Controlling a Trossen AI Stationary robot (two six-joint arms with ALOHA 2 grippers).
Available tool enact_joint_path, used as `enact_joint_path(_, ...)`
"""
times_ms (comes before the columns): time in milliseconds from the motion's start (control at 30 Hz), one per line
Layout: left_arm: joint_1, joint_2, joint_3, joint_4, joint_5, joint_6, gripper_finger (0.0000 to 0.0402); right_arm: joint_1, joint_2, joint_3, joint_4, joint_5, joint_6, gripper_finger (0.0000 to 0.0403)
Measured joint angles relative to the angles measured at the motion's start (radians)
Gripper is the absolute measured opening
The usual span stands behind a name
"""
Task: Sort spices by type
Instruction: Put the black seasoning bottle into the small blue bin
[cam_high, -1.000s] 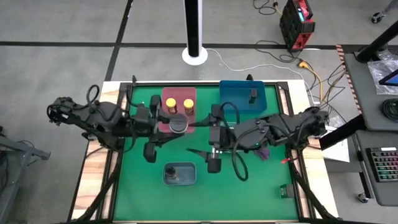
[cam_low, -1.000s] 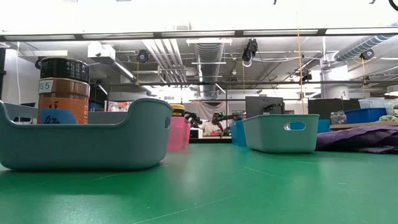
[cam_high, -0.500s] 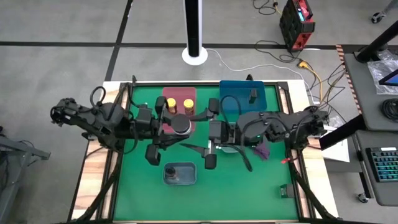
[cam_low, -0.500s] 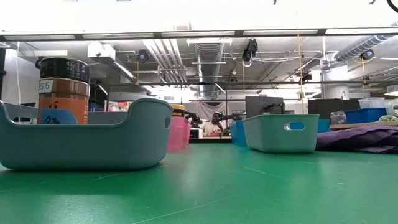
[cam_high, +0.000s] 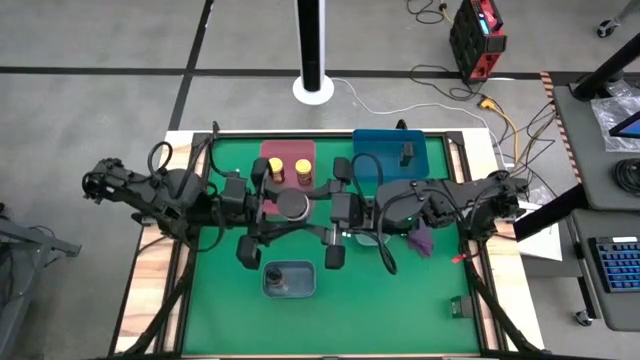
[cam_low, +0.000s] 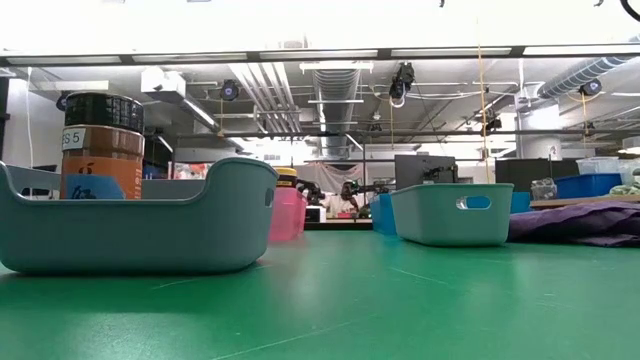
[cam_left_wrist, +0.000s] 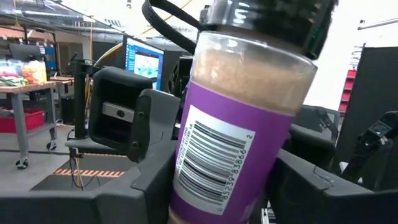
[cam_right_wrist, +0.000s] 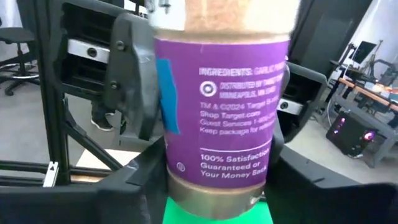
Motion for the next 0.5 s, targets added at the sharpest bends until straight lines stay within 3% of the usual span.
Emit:
enact_joint_path(267, -0.001, -0.015, 0.000, -0.073, -0.048, -0.019, 0.0241, -0.007, -0.009, 0.004, -0.090, 0.061, 0.019, 0.0190)
enact_joint_path(433, 0.000, -0.027, 0.001, -0.140, -0.049, -0.019, 0.0251, -0.007, -0.024, 0.004, -0.190, 0.086, 0.060, 0.0189)
enact_joint_path(500, 0.001, -0.031, 0.008, -0.183, -0.093, -0.020, 0.0251, -0.007, -0.029, 0.004, -0.264, 0.127, 0.082, 0.0187)
